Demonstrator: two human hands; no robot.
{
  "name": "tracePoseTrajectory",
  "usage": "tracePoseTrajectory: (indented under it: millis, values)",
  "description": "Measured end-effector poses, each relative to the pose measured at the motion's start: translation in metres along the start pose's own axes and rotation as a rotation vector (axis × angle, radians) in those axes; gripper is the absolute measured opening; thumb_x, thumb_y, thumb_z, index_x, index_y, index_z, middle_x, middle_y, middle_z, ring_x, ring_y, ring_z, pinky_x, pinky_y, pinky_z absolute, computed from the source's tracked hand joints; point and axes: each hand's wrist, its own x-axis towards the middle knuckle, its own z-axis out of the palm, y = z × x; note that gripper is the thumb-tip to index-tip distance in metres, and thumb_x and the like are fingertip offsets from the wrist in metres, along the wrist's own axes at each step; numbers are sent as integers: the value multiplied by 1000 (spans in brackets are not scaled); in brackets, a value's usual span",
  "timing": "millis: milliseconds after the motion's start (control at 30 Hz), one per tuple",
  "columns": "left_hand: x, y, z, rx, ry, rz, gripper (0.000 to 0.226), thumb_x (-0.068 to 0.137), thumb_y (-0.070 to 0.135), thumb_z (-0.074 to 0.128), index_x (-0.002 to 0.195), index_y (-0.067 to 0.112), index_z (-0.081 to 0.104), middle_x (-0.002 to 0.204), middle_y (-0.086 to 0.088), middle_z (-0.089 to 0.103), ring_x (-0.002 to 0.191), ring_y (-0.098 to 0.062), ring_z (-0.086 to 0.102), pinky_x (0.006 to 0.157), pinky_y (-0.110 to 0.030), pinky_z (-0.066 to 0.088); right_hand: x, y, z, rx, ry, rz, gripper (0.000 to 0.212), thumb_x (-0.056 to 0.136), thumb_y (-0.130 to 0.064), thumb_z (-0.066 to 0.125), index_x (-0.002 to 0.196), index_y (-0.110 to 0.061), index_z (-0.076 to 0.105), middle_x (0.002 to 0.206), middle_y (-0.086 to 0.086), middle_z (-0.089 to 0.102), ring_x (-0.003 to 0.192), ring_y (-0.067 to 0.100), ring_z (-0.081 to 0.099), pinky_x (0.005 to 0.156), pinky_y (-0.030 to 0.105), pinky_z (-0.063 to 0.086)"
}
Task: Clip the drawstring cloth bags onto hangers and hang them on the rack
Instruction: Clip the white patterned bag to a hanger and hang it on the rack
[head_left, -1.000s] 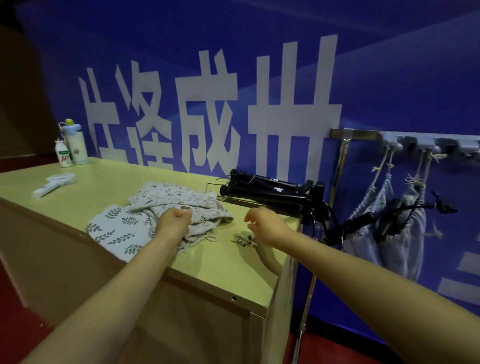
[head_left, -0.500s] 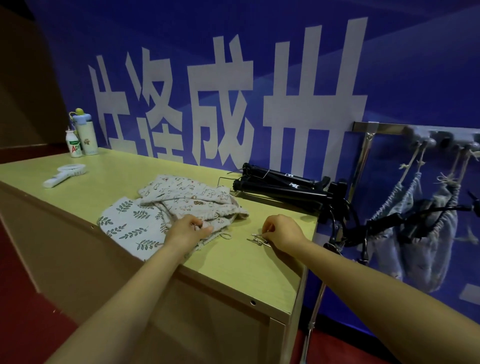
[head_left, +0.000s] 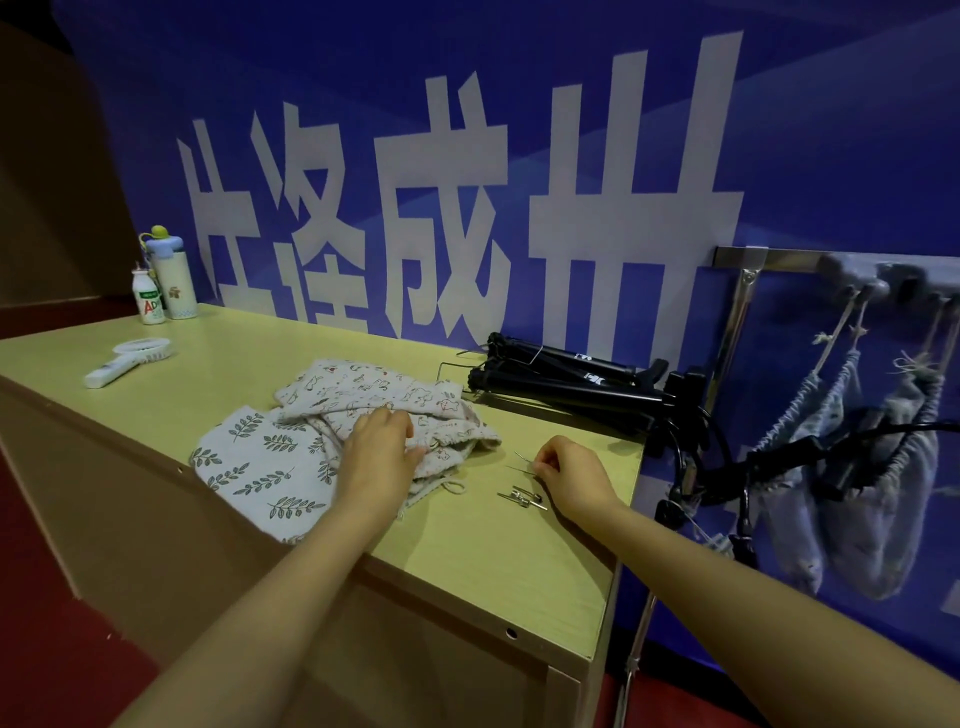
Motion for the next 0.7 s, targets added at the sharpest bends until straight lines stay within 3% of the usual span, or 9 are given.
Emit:
tracePoseTrajectory:
  millis: [133,300,400,533,600,700]
  values:
    - [15,4,14,-4,-70,6,29,89,29,59,114,14,59,115,-4,57,113,-22,46,92,-34,41,4,2,3,82,29,42,11,95,-17,53,100,-12,60,91,-2,57,86,15,54,76,26,47]
    - [21,6,24,72,-112,18,25,87,29,63,105,12,61,112,-5,58,111,-25,47,92,-36,42,5,4,3,132,44,61,9,94,-17,53,100,-12,60,90,-2,56,86,14,53,75,24,45]
    - [21,9,23,73,-28,5,15,93,22,53,91,10,62,101,-7,62,100,-26,51,76,-34,41,6,5,3,167,46,75,10,94,-16,53,100,-12,60,91,-2,56,86,13,53,75,23,43]
    - [26,16,7,-145,168,-147,26,99,22,40,80,10,53,74,-5,55,71,-24,50,53,-28,32,8,7,3,209,69,97,12,95,-14,51,102,-13,61,95,0,58,90,14,54,76,22,42]
    - [32,22,-10,-275,243,-255,26,101,24,34,84,10,49,70,-3,50,67,-23,48,54,-29,34,7,7,2,220,74,103,19,96,-14,49,110,-11,63,103,3,62,96,15,55,82,22,42]
    - [42,28,-43,-375,337,-317,29,102,24,30,99,2,50,82,-9,51,75,-24,47,65,-33,34,4,6,-1,246,64,110,26,97,-14,47,118,-8,62,112,4,64,102,15,56,88,24,42]
